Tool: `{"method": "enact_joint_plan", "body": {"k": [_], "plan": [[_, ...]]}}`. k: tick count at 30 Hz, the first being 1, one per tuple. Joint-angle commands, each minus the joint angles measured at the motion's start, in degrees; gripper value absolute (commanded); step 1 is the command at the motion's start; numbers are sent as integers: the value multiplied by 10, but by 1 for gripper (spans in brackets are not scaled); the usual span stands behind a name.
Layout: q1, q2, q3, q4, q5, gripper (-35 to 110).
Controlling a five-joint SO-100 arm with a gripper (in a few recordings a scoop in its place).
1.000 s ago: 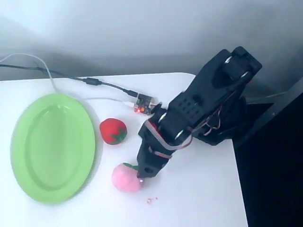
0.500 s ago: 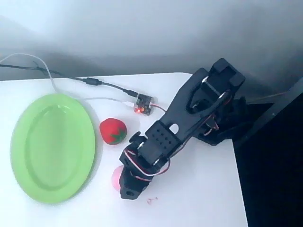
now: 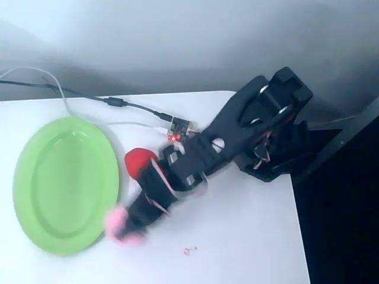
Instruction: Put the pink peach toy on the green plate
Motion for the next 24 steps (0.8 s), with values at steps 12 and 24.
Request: {"method": "enact_joint_plan", "body": {"k": [12, 24], "plan": [[200, -310, -364, 64, -80, 0], [137, -381, -366, 169, -58, 0]]}}
